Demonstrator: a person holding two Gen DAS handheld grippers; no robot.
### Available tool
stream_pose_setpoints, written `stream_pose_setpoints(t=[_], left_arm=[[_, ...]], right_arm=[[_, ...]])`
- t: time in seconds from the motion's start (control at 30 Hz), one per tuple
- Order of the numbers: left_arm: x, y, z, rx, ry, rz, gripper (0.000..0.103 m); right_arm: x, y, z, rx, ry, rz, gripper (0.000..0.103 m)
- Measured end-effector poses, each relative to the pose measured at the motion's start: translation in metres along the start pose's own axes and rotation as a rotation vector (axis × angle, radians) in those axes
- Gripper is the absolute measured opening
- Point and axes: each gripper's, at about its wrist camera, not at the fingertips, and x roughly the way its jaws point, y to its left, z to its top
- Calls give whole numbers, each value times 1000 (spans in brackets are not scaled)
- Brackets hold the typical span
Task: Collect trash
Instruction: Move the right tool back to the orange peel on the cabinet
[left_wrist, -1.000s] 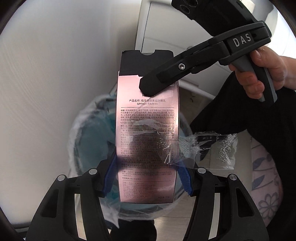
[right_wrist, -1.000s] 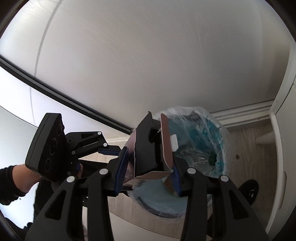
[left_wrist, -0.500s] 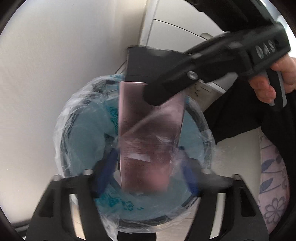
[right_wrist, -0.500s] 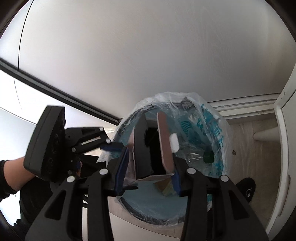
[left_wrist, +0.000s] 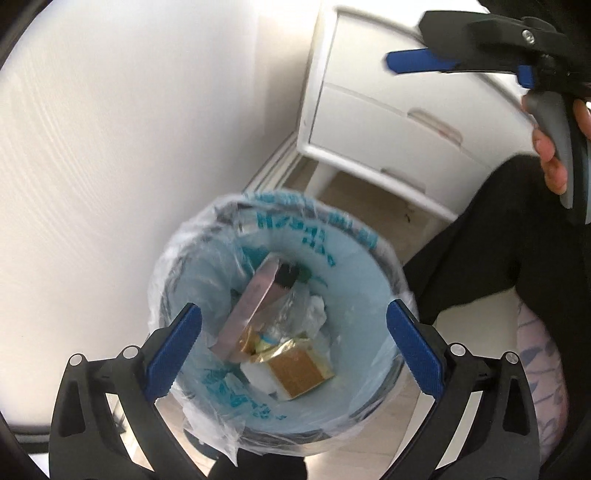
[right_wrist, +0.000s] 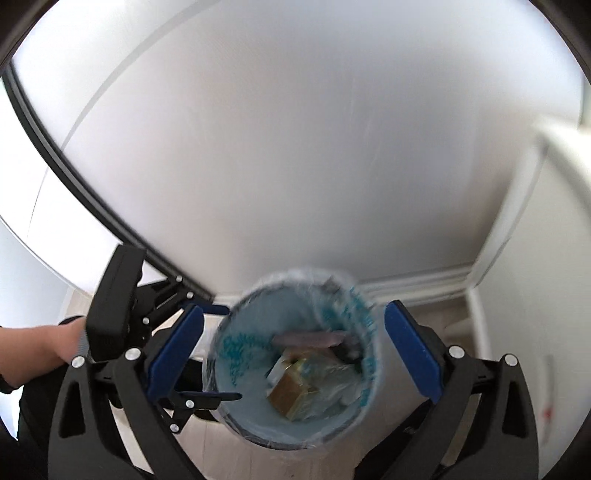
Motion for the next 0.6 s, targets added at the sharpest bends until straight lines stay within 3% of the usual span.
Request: stream_pose_setpoints(t=[0.17, 0.33, 0.6], left_arm=[[-27, -11, 20, -12, -54, 8, 97], [-45, -28, 51, 15, -97, 21, 97], [-71, -67, 128, 121, -186, 9, 97]], right_arm=[[-63, -25, 18, 27, -98, -99, 96], [-102, -55, 24, 53, -136, -198, 96], [-153, -84, 30, 67, -198, -280, 96]])
